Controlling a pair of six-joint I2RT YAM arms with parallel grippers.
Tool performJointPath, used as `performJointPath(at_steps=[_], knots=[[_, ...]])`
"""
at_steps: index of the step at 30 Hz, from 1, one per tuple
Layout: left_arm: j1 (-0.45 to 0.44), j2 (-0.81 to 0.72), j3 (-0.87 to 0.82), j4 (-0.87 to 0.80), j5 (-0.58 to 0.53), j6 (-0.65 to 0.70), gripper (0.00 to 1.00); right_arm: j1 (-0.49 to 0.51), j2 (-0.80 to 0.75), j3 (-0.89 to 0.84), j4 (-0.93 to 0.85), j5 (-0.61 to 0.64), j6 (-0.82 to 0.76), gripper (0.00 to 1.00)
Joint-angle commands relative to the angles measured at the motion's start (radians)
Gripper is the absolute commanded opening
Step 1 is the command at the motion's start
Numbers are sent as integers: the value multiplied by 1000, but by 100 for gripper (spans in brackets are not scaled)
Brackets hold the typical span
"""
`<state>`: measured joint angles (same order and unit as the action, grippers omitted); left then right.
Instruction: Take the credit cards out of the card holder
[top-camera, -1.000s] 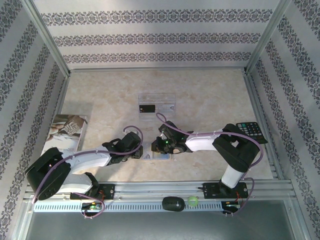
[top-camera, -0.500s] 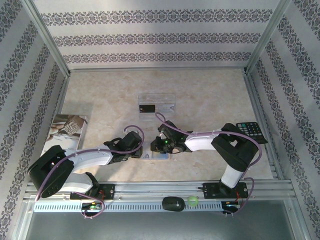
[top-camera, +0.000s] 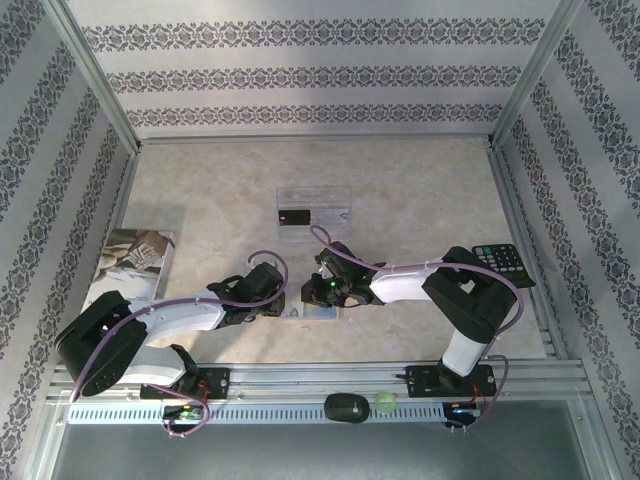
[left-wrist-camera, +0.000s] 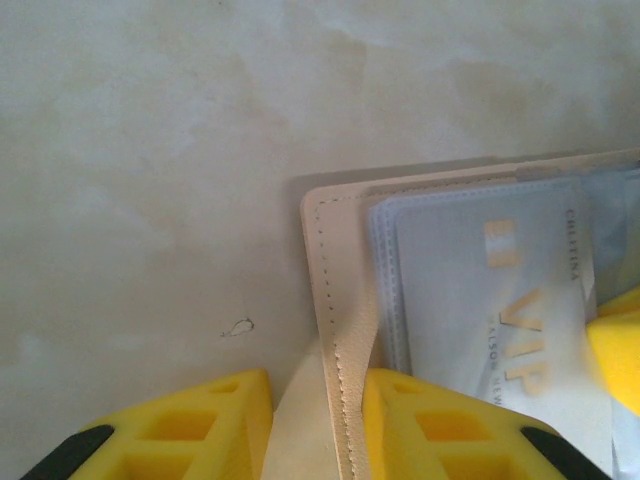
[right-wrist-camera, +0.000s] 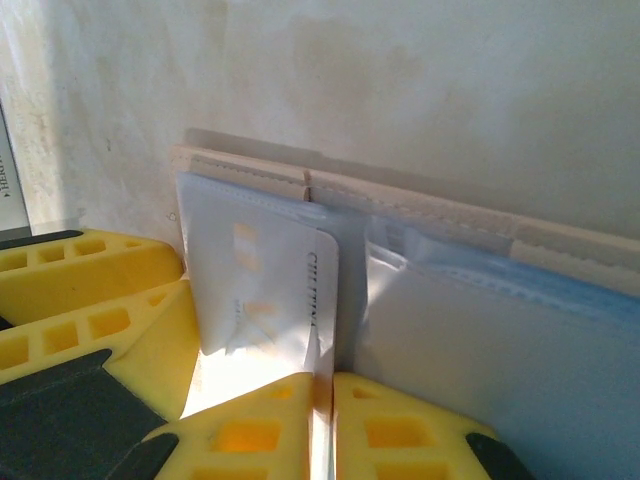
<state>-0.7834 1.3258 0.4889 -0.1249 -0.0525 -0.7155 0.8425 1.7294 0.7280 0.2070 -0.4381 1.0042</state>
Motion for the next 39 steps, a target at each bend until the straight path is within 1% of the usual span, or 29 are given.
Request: performJointPath(at_steps=[1, 3, 4, 10, 14, 20, 24, 27, 31, 32, 34, 37, 39], knots=[[6, 50, 0, 48, 111, 0, 33, 29, 28, 24, 53, -59, -21, 10], [6, 46, -2, 43, 104, -4, 33, 26, 22, 20, 36, -41, -16, 2], [6, 37, -4, 37, 99, -6, 33, 24, 14, 14, 26, -26, -19, 0], [16, 1, -18, 21, 84, -11, 34, 12, -65, -26, -68, 88, -13, 0], [17, 1, -22, 27, 87, -14, 34, 10, -134, -29, -178, 176, -30, 0], [19, 3, -19, 28, 94, -10, 34, 7, -175, -27, -283, 244, -46, 0], [19, -9, -19, 26, 93, -9, 34, 9, -183, -6, -324, 265, -73, 0], [20, -45, -9, 2, 89, -2, 37, 10, -178, 8, -345, 273, -87, 0], [30, -135, 1, -68, 40, 15, 44, 10, -169, 15, -355, 280, -101, 0], [34, -161, -3, -70, 38, 21, 47, 10, -168, 19, -355, 282, -108, 0], [35, -186, -7, -51, 55, 33, 50, 10, -160, 23, -354, 278, -120, 0], [32, -147, 20, -8, 112, 48, 48, 10, -150, 28, -344, 267, -132, 0], [25, -100, 45, 24, 147, 54, 44, 11, -145, 30, -333, 259, -139, 0]])
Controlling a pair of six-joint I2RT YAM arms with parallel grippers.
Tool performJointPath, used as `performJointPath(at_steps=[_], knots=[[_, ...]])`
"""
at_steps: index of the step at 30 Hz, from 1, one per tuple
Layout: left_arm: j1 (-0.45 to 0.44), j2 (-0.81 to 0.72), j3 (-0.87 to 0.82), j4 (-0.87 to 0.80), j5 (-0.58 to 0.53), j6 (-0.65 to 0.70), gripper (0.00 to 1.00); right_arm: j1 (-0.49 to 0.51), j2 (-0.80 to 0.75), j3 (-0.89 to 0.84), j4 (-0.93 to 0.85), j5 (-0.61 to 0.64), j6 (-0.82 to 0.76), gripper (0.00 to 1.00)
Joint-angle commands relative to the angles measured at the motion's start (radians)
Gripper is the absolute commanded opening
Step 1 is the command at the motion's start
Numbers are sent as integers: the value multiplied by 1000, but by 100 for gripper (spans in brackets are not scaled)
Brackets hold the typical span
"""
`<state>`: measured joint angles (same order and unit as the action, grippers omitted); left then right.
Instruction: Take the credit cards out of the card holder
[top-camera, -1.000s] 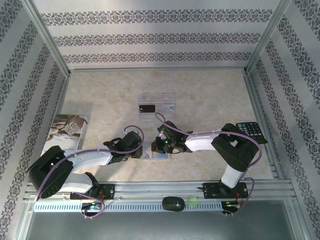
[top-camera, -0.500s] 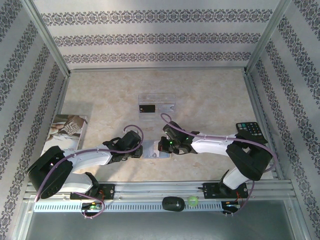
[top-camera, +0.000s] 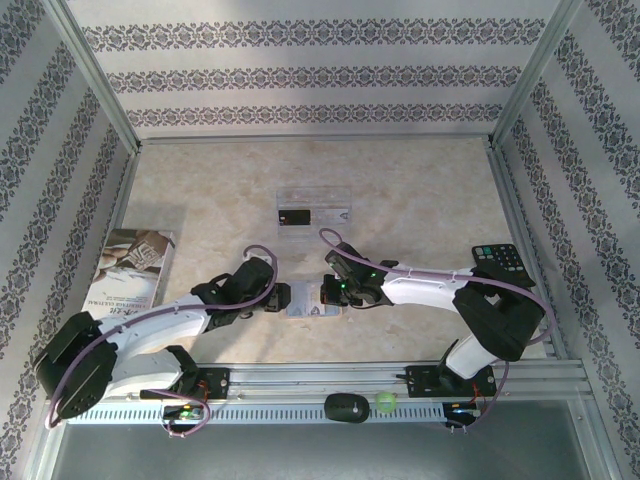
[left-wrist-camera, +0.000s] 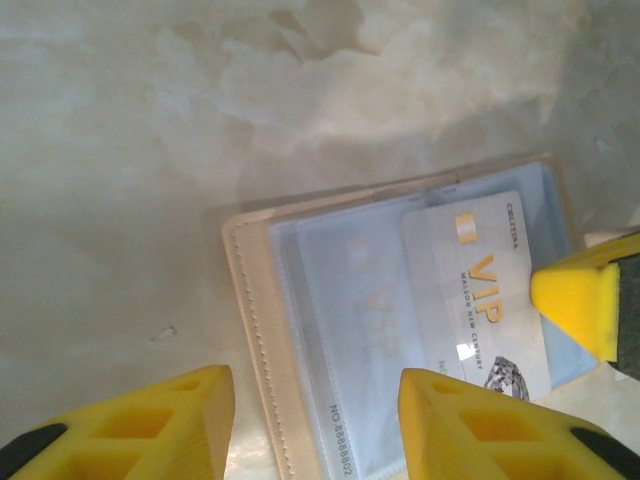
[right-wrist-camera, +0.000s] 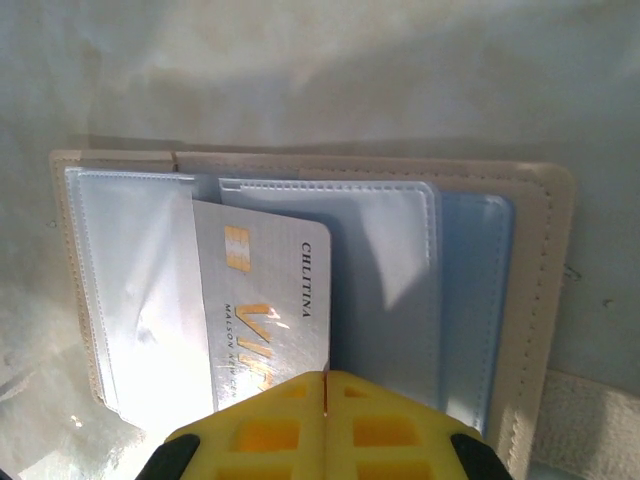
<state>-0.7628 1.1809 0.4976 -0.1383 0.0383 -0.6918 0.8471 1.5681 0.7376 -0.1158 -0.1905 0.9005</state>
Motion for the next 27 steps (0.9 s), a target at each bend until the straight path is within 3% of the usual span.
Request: performJointPath(at_steps=[1, 9, 15, 21, 27], knots=[[-4, 70, 49, 56, 69, 34, 42, 7, 21, 22, -7, 9, -41, 0], [-36, 200, 125, 67, 60, 52, 31, 10, 30, 28, 12, -14, -66, 0], [-36, 269, 142, 49, 58, 42, 29, 6, 52, 18, 32, -41, -67, 0], [-37, 292, 138, 31, 57, 34, 28, -3, 21, -1, 41, -43, -62, 20], [-36, 292, 127, 14, 51, 27, 27, -13, -13, -11, 50, -51, -51, 28]])
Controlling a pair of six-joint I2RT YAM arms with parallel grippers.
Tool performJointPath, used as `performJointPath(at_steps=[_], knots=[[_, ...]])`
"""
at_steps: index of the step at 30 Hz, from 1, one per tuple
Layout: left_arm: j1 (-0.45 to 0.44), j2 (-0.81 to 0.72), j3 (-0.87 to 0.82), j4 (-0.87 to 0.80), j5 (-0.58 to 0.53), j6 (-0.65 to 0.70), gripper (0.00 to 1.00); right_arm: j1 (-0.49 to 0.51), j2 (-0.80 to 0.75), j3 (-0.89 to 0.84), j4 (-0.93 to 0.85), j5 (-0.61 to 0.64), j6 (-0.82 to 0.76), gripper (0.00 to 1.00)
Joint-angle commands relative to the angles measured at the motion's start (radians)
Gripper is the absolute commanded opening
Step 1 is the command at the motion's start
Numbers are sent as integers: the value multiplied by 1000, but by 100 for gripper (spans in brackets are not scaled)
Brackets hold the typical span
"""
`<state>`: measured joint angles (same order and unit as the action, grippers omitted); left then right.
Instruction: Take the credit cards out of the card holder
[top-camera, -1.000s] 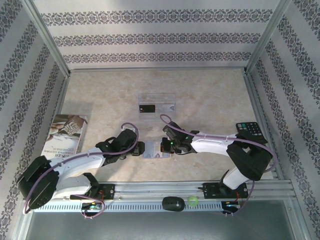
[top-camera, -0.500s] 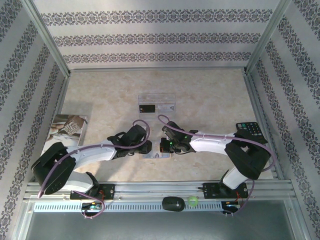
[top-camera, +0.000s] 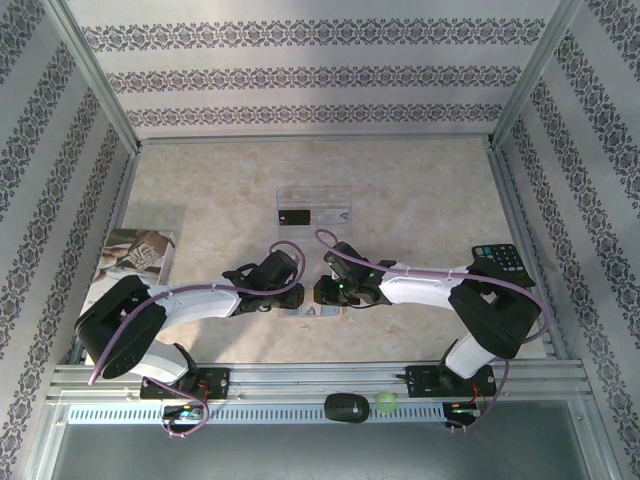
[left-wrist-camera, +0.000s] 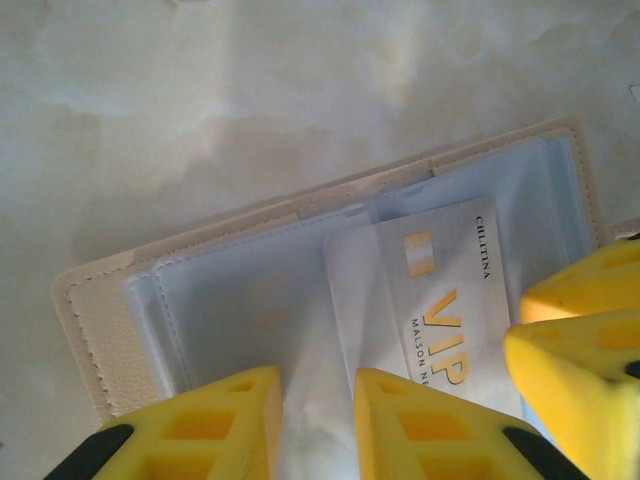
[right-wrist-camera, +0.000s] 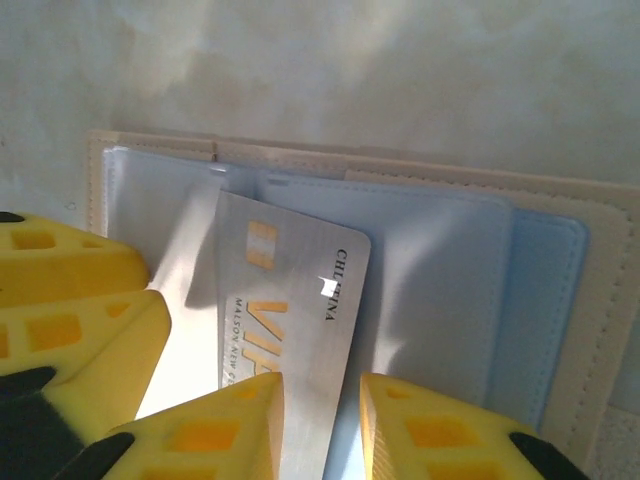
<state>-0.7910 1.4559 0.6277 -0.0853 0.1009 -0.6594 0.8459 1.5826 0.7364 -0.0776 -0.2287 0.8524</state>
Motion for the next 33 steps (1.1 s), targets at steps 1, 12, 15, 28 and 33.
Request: performJointPath(at_steps=[1, 12, 15, 28, 33], knots=[[-8, 18, -4, -40, -12, -6, 27, -13, -22, -7, 12, -19, -1, 28], [-7, 32, -11, -50, 0, -10, 26, -20, 27, -11, 33, -38, 39, 25], [-8, 41, -13, -52, 2, -9, 26, -22, 34, -14, 35, -37, 43, 25], [-7, 75, -8, -30, 19, -6, 25, -31, 59, -11, 104, -101, 38, 20], [-7, 58, -7, -43, 8, -6, 26, -43, 9, -19, 72, -74, 15, 2]])
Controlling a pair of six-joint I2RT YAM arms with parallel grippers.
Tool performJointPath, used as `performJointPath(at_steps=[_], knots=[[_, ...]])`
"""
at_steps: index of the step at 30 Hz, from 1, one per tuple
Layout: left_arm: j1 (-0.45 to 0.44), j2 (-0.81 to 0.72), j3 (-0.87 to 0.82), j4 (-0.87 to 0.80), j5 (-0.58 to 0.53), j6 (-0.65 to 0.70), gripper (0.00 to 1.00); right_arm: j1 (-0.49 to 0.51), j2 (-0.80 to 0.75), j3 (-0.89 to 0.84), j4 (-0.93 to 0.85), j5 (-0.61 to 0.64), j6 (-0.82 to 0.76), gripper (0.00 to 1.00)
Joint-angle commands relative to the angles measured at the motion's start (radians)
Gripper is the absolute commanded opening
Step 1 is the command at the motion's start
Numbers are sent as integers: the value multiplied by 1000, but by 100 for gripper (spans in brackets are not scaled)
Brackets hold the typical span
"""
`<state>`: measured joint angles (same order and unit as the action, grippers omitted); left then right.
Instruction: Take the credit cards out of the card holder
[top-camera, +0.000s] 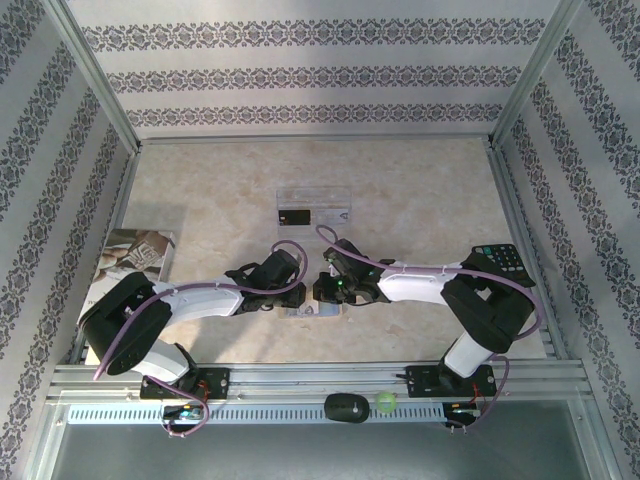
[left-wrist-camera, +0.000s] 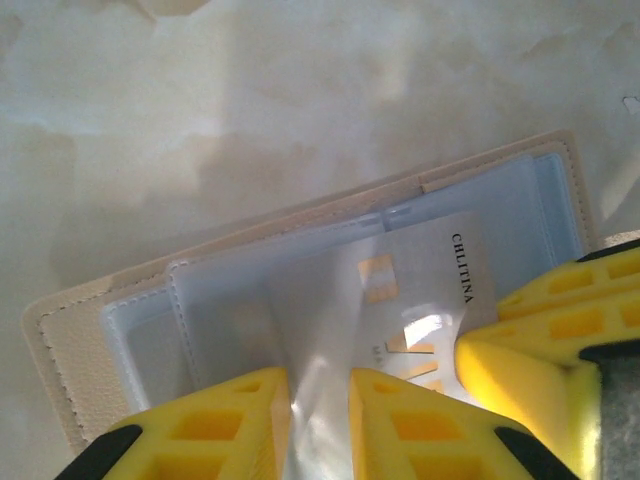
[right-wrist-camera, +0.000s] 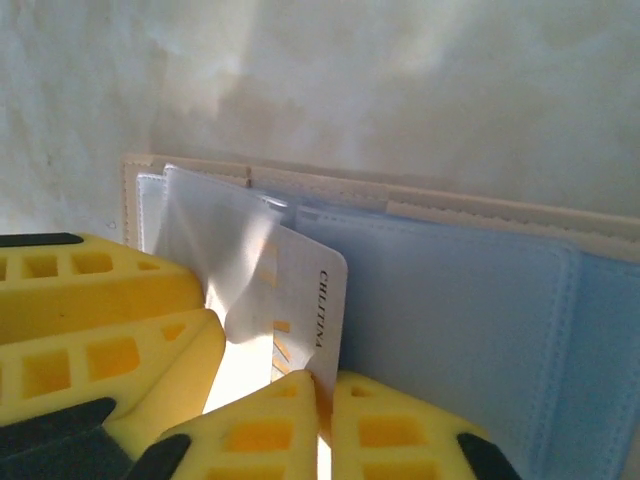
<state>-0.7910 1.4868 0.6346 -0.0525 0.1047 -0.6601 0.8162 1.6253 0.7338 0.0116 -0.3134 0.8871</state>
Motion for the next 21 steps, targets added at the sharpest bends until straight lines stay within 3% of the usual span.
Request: performJointPath(at_steps=[1, 9, 15, 20, 21], knots=[[-6, 20, -14, -78, 3, -6, 26, -18, -49, -24, -22, 16, -22, 0], [12, -9, 0, -86, 17, 18, 32, -76, -247, -40, -156, 53, -148, 0], [18, -116, 86, -169, 5, 80, 53, -127, -305, 102, -306, -37, -396, 0], [36, -235, 130, -265, 3, 108, 70, -157, -272, 316, -504, 14, -664, 0], [43, -257, 124, -276, 9, 105, 77, -172, -255, 363, -538, 19, -716, 0]])
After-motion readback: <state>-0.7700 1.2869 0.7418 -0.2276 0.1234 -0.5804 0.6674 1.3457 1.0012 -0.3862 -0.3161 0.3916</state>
